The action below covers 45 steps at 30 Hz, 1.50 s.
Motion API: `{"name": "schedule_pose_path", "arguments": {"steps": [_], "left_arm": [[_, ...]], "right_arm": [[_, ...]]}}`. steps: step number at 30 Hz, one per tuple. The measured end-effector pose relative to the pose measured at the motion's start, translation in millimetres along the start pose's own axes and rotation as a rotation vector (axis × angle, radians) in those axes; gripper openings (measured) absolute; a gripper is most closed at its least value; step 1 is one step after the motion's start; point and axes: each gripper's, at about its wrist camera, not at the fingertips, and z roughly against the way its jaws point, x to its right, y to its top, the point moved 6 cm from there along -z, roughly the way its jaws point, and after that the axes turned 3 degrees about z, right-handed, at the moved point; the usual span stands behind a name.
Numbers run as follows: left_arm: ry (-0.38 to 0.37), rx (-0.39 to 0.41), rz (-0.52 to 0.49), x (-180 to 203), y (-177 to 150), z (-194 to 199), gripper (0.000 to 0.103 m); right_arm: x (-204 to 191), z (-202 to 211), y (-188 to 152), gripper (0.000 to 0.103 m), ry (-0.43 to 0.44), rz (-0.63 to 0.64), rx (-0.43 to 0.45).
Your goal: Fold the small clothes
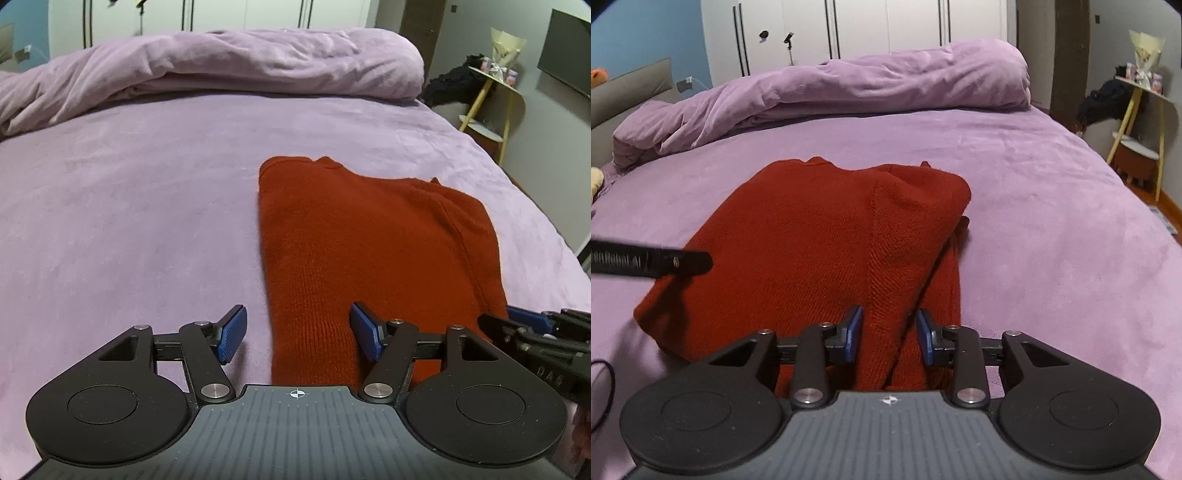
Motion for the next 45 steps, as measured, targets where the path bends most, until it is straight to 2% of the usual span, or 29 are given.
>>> {"name": "schedule_pose_path", "arguments": {"steps": [3, 6, 8, 9, 11, 13, 16, 18, 21, 25, 27, 29, 32, 35, 39, 45], "left_arm": [[-0.019, -0.009, 0.004, -3.2, 0.6, 2.7, 0.069], [-0.078, -0.029, 0.007, -11.0, 4.5, 11.8, 0.069], [-0.155, -0.052, 0.044, -19.1, 9.6, 19.9, 0.069], [-0.207, -0.066, 0.081, -26.4, 13.4, 22.9, 0.069], [-0.325, -0.081, 0.159, -40.0, 22.1, 21.3, 0.071], [-0.376, -0.109, 0.214, -49.2, 29.3, 8.7, 0.073], [-0.379, -0.18, 0.281, -55.4, 31.5, -22.2, 0.071], [-0.418, -0.227, 0.327, -55.7, 29.7, -40.5, 0.071], [-0.467, -0.224, 0.369, -54.0, 29.0, -57.7, 0.072], [-0.495, -0.237, 0.427, -50.9, 26.1, -75.8, 0.076], [-0.501, -0.229, 0.445, -51.4, 24.6, -77.0, 0.075], [-0.502, -0.225, 0.457, -52.1, 23.0, -78.0, 0.071], [-0.504, -0.218, 0.467, -54.8, 23.2, -78.8, 0.063], [-0.487, -0.2, 0.445, -52.9, 25.1, -73.3, 0.056], [-0.474, -0.188, 0.422, -51.3, 28.0, -62.4, 0.052], [-0.488, -0.17, 0.386, -56.5, 30.3, -26.4, 0.05]], "right_arm": [[6.9, 5.1, 2.8, 0.036, 0.034, -0.05, -0.005], [26.5, 12.6, 5.7, 0.048, 0.106, -0.2, -0.023], [46.6, 16.3, 7.3, 0.055, 0.171, -0.335, -0.021], [58.6, 16.6, 7.9, 0.056, 0.21, -0.41, -0.017], [76.6, 11.8, 10.6, 0.065, 0.282, -0.533, -0.018], [86.5, -3.1, 14.8, 0.068, 0.389, -0.624, -0.048], [83.4, -32.9, 21.2, 0.071, 0.46, -0.647, -0.129], [77.3, -48.7, 25.7, 0.072, 0.454, -0.609, -0.172], [75.6, -58.3, 33.9, 0.072, 0.449, -0.55, -0.174], [82.1, -66.7, 37.5, 0.072, 0.488, -0.594, -0.188], [82.2, -66.8, 35.6, 0.071, 0.505, -0.596, -0.187], [81.7, -64.9, 32.0, 0.053, 0.52, -0.59, -0.178], [80.9, -66.5, 28.2, 0.04, 0.542, -0.627, -0.151], [77.9, -68.8, 25.5, 0.033, 0.539, -0.653, -0.13], [67.0, -61.9, 31.0, 0.028, 0.552, -0.658, -0.102], [35.7, -40.2, 37.7, 0.018, 0.664, -0.678, -0.081]]}}
